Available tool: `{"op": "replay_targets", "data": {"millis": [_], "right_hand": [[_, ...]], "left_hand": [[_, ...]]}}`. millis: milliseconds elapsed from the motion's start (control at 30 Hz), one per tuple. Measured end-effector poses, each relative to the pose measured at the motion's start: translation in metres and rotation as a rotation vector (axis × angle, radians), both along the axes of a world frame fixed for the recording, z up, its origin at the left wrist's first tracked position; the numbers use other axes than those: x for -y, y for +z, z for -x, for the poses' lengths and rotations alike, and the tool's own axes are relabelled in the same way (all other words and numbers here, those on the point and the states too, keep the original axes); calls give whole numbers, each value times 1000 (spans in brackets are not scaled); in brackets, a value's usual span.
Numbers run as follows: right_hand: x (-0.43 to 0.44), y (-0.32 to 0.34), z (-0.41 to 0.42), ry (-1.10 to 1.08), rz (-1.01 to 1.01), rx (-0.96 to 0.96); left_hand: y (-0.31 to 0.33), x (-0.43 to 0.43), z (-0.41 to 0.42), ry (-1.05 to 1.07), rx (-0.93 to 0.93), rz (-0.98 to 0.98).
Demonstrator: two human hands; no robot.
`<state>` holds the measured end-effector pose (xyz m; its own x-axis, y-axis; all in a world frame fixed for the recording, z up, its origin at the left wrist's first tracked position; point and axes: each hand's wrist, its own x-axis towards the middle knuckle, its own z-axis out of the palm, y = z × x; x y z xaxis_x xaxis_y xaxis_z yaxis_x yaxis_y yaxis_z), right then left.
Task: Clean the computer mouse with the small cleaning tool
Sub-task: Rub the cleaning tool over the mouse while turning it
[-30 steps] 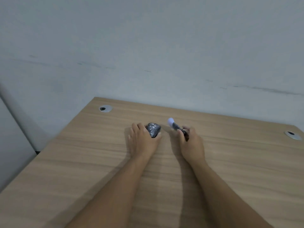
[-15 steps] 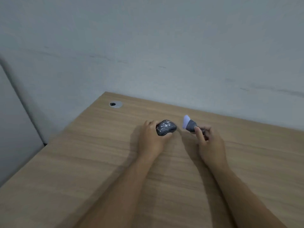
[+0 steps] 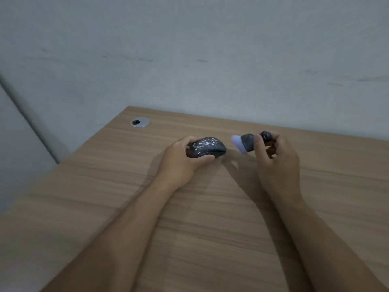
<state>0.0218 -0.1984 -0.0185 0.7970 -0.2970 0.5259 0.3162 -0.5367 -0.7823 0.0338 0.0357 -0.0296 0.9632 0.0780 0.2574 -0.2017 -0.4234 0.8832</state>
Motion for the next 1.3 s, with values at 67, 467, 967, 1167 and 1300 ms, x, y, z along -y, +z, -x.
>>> {"op": "replay_targets", "data": {"millis": [67, 467, 967, 1167, 1300], "right_hand": [[-6, -2, 0, 40, -9, 29], [-12, -7, -6, 131, 72, 45], [-9, -2, 4, 133, 2, 37], [-7, -2, 7, 77, 1, 26], [-7, 4, 19, 74, -21, 51]], "left_hand": [[0, 0, 1, -5, -14, 11], [2, 3, 3, -86, 24, 84], [1, 3, 3, -167, 46, 93], [0, 3, 4, -167, 15, 92], [-2, 2, 2, -143, 16, 105]]}}
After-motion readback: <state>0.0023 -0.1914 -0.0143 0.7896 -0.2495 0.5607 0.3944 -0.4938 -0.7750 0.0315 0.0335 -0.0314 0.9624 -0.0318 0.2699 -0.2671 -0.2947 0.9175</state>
